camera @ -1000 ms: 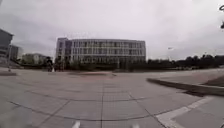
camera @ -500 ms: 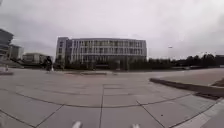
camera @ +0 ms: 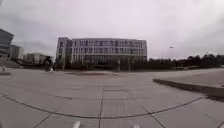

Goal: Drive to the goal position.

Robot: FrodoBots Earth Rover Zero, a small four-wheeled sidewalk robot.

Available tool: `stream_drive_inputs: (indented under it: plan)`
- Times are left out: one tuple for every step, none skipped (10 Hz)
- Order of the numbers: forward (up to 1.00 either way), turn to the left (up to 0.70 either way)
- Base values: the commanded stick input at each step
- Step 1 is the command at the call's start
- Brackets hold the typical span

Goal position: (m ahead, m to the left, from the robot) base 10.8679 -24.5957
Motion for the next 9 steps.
stream_drive_inputs:
  plan:
    - [0.70,0.00]
    - [0.70,0.00]
    - [0.70,0.00]
    - [0.70,0.00]
    - [0.70,0.00]
    - [0.70,0.00]
    - [0.70,0.00]
    - [0.70,0.00]
    - [0.70,0.00]
